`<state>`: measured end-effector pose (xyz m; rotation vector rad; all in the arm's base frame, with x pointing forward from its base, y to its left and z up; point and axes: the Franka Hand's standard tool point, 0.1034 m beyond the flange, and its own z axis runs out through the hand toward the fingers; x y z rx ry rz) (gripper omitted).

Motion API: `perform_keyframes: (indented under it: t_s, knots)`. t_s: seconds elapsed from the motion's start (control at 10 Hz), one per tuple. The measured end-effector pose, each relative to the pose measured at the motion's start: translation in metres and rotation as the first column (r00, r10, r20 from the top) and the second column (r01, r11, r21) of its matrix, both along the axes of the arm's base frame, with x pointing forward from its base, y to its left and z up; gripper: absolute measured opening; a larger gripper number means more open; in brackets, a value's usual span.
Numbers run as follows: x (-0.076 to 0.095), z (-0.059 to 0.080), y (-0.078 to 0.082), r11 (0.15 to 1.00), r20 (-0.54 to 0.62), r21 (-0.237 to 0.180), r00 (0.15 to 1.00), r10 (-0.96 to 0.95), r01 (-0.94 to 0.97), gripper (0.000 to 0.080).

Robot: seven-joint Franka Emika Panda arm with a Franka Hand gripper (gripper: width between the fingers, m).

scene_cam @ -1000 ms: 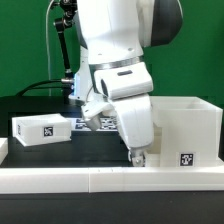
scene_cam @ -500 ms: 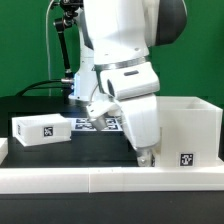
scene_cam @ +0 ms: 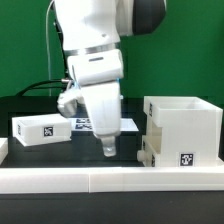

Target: Assemble drawer

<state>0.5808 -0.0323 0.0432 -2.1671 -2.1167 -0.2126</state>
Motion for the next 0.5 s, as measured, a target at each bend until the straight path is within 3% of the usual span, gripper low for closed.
perform_keyframes:
  t_s: [0.3,0.5]
  knots:
    - [-0.044,0.006,-0.019,0.997,0.006,-0.022,0.997,-0.077,0.077,0.0649]
    - [-0.058,0.012,-0.024,0.996,-0.033,-0.028,0.995,-0.091,0.090,0.0649]
